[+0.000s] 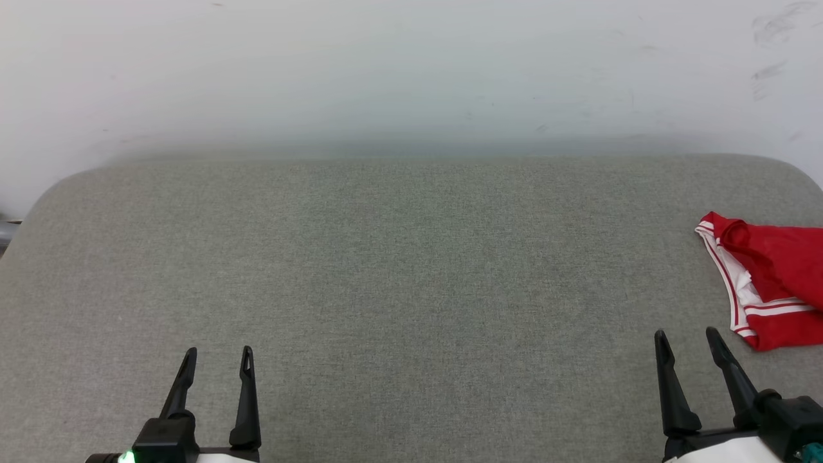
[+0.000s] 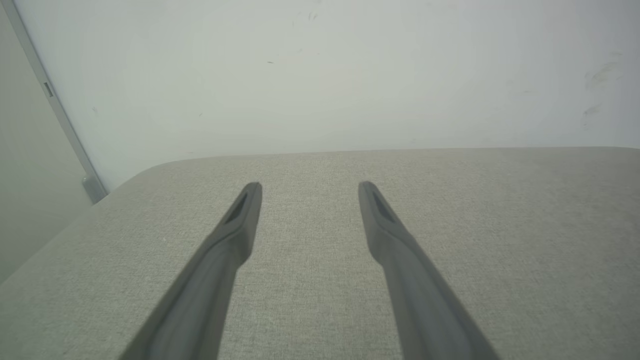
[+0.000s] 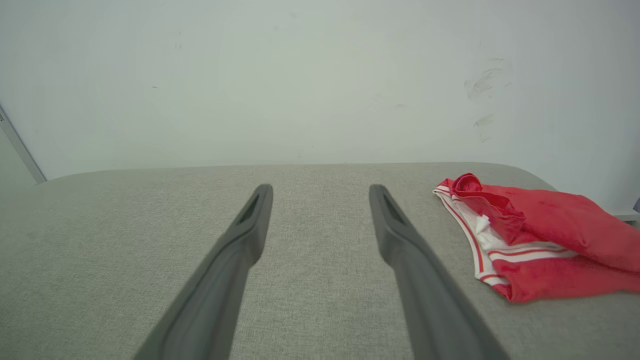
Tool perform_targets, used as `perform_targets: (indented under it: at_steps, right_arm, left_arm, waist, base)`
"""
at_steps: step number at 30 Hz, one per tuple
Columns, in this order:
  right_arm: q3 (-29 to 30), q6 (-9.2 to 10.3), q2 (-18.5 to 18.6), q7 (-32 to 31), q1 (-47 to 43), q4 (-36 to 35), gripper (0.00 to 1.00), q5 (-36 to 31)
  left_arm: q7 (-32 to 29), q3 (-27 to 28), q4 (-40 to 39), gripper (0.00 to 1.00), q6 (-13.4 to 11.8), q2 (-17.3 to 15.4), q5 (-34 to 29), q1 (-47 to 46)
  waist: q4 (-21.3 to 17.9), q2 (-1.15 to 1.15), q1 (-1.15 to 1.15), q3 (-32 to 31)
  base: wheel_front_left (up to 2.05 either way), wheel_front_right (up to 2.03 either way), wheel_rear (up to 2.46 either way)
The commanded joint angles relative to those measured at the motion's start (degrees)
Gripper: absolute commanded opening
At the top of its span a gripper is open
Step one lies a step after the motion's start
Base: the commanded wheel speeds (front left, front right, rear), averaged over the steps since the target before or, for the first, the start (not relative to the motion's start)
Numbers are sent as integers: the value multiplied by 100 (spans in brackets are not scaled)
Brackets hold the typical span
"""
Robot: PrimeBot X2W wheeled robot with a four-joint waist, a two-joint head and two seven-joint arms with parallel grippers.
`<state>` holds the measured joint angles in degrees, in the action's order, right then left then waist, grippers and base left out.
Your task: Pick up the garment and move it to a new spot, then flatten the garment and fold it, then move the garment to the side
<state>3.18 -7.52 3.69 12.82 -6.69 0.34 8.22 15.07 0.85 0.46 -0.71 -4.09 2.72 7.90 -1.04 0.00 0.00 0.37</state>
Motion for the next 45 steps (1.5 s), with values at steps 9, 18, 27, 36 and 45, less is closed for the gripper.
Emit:
perform_targets:
  at_steps: [9,18,27,36,45]
  right_arm:
    - [-48,7,-38,-53,-136,-90,100,-45]
    - [-72,-1,2,-122,-25,202,0,584]
    - [-82,0,45,-302,160,356,0,1620]
    - [-83,0,72,-469,313,481,0,2539]
    - [-73,1,89,-627,446,594,0,3356]
  left_arm:
    - [12,78,25,100,47,24,5,37]
    - [-204,126,344,0,99,67,606,-101]
    - [-435,168,448,0,190,73,1654,-254]
    - [-650,216,556,0,274,78,2595,-403]
    - [-848,261,658,0,345,82,3440,-547]
  waist:
    - [12,0,0,11]
    - [15,0,0,9]
    - [22,0,0,7]
    - [28,0,0,5]
    - [35,0,0,3]
  base:
    - [0,0,0]
    - [0,0,0]
    - [0,0,0]
    - [0,0,0]
    - [0,0,0]
